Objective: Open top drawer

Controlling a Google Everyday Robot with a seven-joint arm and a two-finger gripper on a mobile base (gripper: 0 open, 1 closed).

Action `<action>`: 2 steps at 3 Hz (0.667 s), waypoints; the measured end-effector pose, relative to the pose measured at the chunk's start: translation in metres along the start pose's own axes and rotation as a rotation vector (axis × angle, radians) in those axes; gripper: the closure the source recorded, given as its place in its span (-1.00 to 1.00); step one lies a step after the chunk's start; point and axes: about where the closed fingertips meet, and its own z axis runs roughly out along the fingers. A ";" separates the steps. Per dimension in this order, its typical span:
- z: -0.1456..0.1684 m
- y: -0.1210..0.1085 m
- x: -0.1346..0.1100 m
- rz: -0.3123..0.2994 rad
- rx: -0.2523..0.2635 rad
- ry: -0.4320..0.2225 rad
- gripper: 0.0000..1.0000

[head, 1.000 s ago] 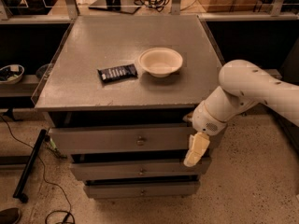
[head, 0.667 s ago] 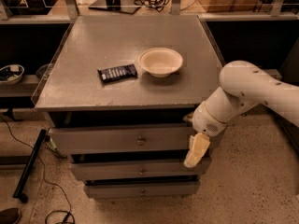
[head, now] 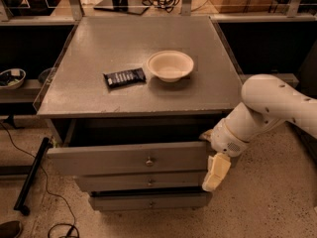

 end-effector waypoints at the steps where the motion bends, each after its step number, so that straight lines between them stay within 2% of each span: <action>1: 0.000 0.000 0.000 0.000 0.000 0.000 -1.00; 2: 0.000 0.000 0.000 0.000 0.000 0.000 -0.46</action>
Offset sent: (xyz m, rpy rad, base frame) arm 0.0000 0.0000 0.0000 0.0000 0.0000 0.0000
